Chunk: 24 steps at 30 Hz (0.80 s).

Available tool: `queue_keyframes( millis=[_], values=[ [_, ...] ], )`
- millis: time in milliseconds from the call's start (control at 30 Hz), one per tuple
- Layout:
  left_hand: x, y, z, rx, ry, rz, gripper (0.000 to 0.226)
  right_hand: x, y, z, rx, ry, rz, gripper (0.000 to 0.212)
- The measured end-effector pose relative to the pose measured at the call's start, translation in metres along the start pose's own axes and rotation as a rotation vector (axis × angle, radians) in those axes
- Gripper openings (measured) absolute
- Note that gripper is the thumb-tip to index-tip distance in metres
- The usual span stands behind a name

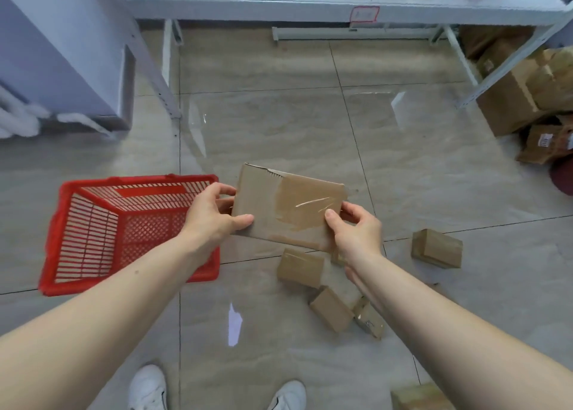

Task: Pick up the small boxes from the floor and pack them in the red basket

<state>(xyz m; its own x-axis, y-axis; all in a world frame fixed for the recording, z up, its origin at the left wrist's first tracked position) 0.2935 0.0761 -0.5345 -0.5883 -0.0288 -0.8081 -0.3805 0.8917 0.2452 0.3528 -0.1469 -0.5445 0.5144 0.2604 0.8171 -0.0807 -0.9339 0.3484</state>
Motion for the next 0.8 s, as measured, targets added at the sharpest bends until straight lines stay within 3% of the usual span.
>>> queue_keyframes(
  millis=[167, 433, 800],
  values=[
    [0.025, 0.111, 0.003, -0.027, 0.030, -0.055, 0.054, 0.002, -0.096, -0.057, 0.034, -0.008, -0.022, 0.018],
    [0.071, 0.269, 0.028, -0.070, 0.043, -0.148, 0.061, 0.011, -0.233, -0.142, 0.119, -0.124, 0.052, 0.033],
    [0.150, 0.345, 0.092, -0.215, 0.176, -0.179, 0.043, -0.020, -0.356, -0.140, 0.148, -0.227, -0.032, 0.049]
  ],
)
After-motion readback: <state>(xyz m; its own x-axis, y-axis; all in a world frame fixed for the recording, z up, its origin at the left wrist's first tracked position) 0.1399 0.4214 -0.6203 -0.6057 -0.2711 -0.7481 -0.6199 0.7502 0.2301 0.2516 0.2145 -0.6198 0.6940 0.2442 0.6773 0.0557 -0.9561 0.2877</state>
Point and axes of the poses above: each hand's wrist, its own z-axis towards the middle knuckle, its own y-axis out of the back of the hand, x = y × z, the point moved 2 cm from there along z, towards the middle knuckle, and after that the axes turned 4 degrees about -x, right-handed, at the moved point
